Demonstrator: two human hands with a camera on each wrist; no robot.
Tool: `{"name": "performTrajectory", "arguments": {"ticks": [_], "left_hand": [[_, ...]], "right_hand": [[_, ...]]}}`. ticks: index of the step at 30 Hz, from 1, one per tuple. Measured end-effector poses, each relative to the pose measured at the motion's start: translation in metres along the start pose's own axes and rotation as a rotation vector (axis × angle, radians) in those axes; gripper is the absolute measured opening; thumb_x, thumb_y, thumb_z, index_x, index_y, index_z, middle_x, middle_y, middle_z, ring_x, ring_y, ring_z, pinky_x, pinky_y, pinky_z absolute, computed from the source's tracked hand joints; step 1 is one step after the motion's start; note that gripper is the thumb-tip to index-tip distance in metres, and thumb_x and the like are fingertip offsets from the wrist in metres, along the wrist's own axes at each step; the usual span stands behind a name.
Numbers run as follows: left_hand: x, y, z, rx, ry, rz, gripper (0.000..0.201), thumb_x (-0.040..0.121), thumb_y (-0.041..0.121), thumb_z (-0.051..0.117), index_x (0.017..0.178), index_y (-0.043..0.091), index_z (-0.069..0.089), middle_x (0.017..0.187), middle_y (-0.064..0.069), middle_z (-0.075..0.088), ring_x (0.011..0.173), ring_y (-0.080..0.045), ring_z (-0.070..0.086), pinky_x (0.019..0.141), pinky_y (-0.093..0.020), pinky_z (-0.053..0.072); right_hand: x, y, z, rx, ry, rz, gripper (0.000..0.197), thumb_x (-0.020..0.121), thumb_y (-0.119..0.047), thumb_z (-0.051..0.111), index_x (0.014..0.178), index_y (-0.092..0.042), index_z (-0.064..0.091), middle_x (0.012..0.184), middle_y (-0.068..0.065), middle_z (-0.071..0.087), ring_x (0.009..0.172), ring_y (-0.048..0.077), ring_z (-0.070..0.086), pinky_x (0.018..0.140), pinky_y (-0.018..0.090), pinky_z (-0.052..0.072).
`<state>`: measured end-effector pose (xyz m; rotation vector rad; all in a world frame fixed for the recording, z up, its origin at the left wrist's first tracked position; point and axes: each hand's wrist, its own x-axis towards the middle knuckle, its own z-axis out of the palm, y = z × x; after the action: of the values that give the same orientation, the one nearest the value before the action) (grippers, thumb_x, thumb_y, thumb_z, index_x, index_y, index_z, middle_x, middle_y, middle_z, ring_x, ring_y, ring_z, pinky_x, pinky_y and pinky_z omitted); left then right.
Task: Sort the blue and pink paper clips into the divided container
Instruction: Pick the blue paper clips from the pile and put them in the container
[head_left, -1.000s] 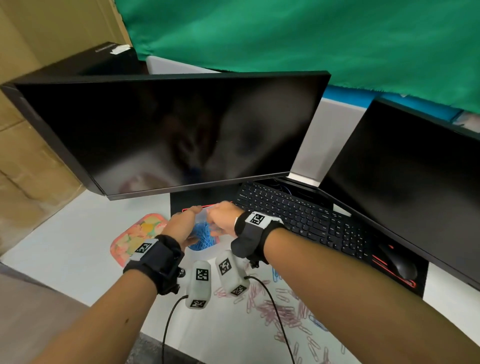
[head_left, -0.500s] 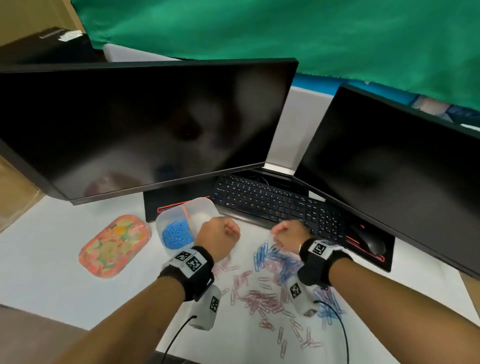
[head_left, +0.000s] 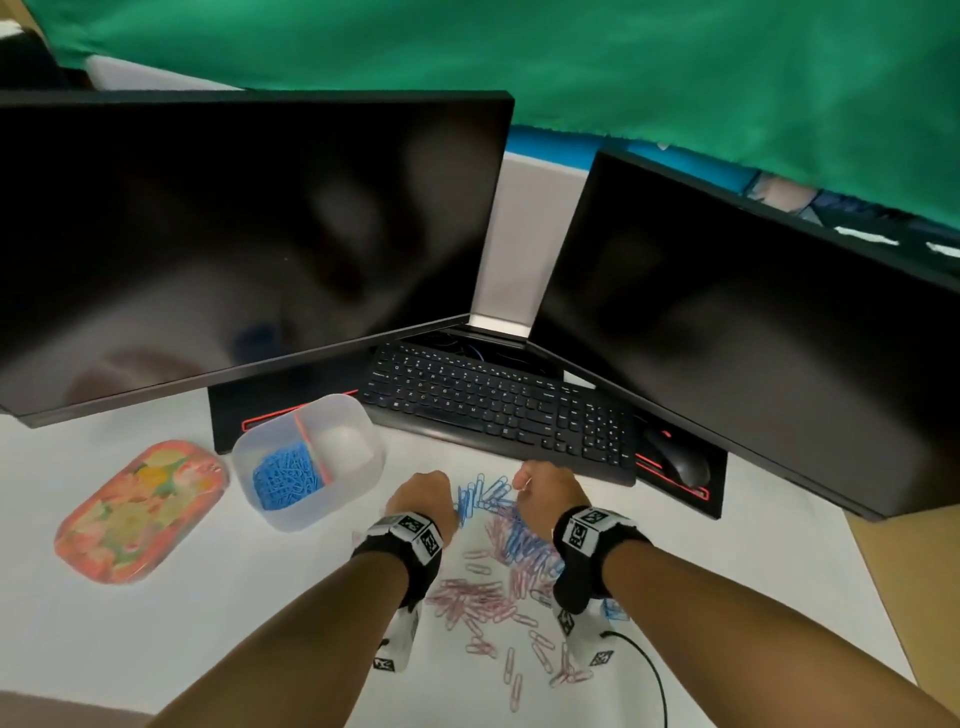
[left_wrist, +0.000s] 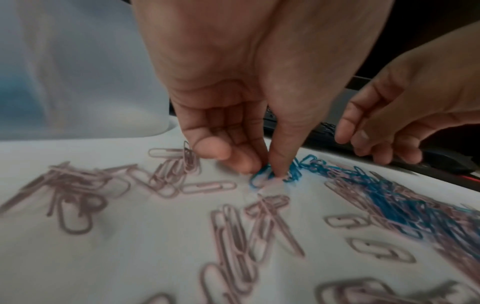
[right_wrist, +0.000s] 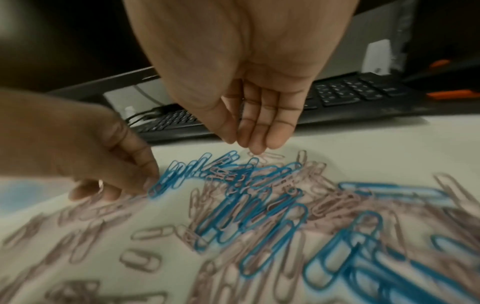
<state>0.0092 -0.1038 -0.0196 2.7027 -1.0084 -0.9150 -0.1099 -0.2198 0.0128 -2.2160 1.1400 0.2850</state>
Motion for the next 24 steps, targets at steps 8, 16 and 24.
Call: {"name": "performTrajectory", "arguments": {"ticks": [8, 16, 24], "left_hand": [[0.004, -0.019, -0.003, 0.026, 0.014, -0.001, 0.022, 0.089, 0.018, 0.054, 0.109, 0.011, 0.060, 0.111, -0.009, 0.064, 0.100, -0.027, 0.063, 0.082, -0.034, 0.054], [-0.002, -0.035, -0.009, -0.220, 0.126, 0.006, 0.014, 0.087, 0.011, 0.049, 0.097, 0.013, 0.060, 0.099, -0.010, 0.066, 0.088, -0.026, 0.061, 0.073, -0.031, 0.051], [0.000, -0.031, -0.014, -0.533, 0.135, -0.033, 0.026, 0.090, 0.006, 0.040, 0.102, 0.011, 0.062, 0.104, -0.008, 0.064, 0.086, -0.021, 0.055, 0.073, -0.025, 0.044]], "right_hand": [[0.019, -0.032, 0.018, -0.161, 0.015, -0.074, 0.013, 0.087, -0.017, 0.054, 0.092, -0.009, 0.064, 0.091, 0.010, 0.067, 0.078, 0.025, 0.065, 0.067, 0.029, 0.055], [0.031, -0.040, 0.042, -0.167, 0.042, 0.072, 0.028, 0.083, -0.036, 0.067, 0.086, -0.010, 0.059, 0.085, 0.009, 0.059, 0.074, 0.027, 0.059, 0.061, 0.026, 0.045], [0.039, -0.046, 0.048, -0.049, 0.027, 0.140, 0.014, 0.084, -0.011, 0.064, 0.094, -0.001, 0.069, 0.094, 0.014, 0.071, 0.082, 0.030, 0.068, 0.070, 0.030, 0.057]]}}
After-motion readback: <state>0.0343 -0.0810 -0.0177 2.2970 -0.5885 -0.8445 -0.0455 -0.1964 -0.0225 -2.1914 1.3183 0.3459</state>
